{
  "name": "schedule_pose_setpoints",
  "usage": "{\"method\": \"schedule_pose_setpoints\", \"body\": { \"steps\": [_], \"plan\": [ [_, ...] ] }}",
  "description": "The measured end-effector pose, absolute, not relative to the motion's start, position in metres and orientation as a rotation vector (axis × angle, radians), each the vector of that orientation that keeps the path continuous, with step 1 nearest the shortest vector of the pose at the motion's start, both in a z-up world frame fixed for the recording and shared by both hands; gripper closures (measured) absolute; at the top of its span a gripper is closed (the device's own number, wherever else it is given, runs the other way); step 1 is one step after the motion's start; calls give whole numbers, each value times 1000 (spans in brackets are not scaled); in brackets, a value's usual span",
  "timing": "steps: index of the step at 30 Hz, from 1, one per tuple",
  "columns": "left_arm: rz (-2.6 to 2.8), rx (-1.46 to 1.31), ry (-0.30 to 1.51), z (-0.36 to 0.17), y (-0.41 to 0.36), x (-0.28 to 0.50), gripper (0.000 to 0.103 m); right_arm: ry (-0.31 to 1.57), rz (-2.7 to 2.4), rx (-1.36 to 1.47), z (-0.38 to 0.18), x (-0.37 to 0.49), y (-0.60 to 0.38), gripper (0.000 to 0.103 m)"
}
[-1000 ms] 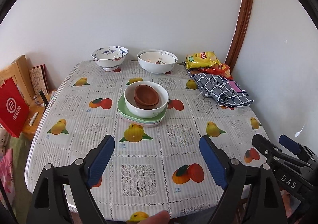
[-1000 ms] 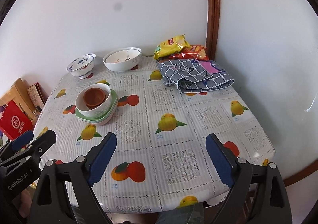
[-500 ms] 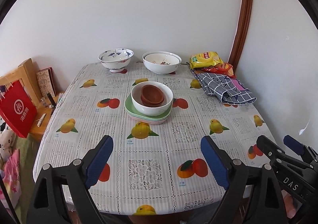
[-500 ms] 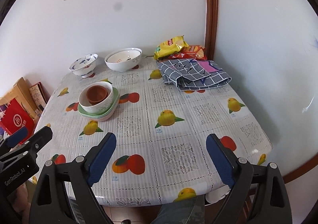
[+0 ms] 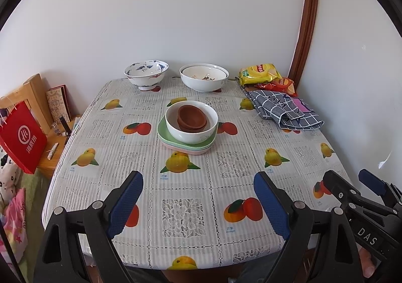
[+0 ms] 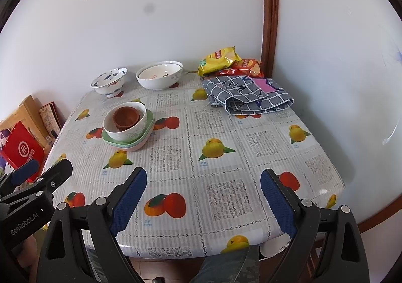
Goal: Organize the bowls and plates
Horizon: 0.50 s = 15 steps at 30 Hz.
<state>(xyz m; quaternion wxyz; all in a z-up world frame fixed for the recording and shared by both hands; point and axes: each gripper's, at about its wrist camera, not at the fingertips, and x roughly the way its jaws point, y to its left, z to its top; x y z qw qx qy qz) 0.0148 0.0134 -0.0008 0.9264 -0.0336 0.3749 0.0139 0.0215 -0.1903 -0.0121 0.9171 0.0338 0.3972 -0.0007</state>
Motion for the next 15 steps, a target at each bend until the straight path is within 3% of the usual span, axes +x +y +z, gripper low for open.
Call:
{"method": "schedule_pose_setpoints", "body": {
  "steps": [15],
  "plan": [
    [23, -69, 767, -2, 13, 14, 14, 819, -2, 77, -13, 22, -191, 12]
  ]
}}
